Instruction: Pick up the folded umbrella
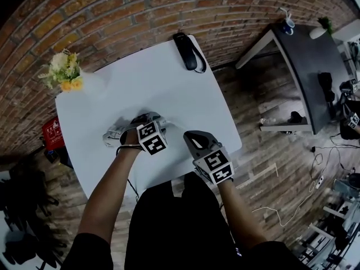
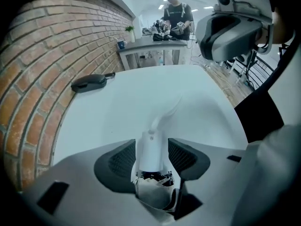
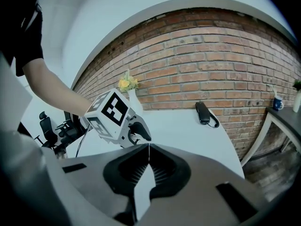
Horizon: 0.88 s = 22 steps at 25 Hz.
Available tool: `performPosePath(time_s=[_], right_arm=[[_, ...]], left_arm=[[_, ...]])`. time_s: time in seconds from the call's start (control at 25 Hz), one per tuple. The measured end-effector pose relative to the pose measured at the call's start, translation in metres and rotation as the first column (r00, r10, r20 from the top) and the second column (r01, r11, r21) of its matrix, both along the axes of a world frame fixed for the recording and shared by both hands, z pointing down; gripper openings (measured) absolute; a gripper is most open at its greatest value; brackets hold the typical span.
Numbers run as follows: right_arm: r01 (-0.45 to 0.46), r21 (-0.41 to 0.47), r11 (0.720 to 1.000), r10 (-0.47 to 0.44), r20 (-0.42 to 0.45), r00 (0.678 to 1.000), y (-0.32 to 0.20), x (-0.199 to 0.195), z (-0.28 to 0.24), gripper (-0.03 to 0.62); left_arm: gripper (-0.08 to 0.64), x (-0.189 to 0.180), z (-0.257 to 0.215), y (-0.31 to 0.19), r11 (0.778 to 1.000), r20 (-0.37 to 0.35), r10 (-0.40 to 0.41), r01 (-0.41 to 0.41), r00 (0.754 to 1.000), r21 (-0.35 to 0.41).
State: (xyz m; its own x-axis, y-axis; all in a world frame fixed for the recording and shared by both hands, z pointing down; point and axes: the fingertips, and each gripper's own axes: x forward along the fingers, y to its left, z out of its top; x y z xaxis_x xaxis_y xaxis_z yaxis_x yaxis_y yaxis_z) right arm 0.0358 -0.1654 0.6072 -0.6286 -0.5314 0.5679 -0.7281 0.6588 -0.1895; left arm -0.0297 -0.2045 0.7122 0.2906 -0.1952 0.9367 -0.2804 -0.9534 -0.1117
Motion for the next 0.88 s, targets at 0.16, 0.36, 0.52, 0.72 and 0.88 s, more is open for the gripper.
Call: performPosePath(time_s=[0.16,0.36,0.52,0.72,0.88], right_arm=[[-0.010,-0.010,1.000,0.011,0.004,1.000,0.002,0.003,0.002,0.021],[-0.019,-0.013,1.000,0.020,0.006,1.000,0.002,0.006,0.002,0.021],[-0.025,-0.014,1.000,0.025,0.009,1.000,0.002,0.008,0.003,0.021],[-0.030,-0.012,0.999,0.030,0.009,1.000,0.004,0.011,0.002,0.021],[-0.032,-0.013,0.999,0.032,0.007,0.999,0.006,0.014,0.002,0.021]], left_arm=[[0.225,0.001,0.009,0.003,0.999,0.028,0.017,-0.016,0.999,-0.039],[0.224,0.000,0.016,0.004,0.998,0.060,0.031,-0.027,0.998,-0.062],[0.221,0.000,0.018,0.004,0.994,0.065,0.024,-0.017,0.998,-0.109],[0.206,-0.001,0.018,0.004,0.989,0.062,0.018,-0.009,0.998,-0.145],[0.173,-0.001,0.018,0.004,0.989,0.065,0.021,-0.011,0.998,-0.146]])
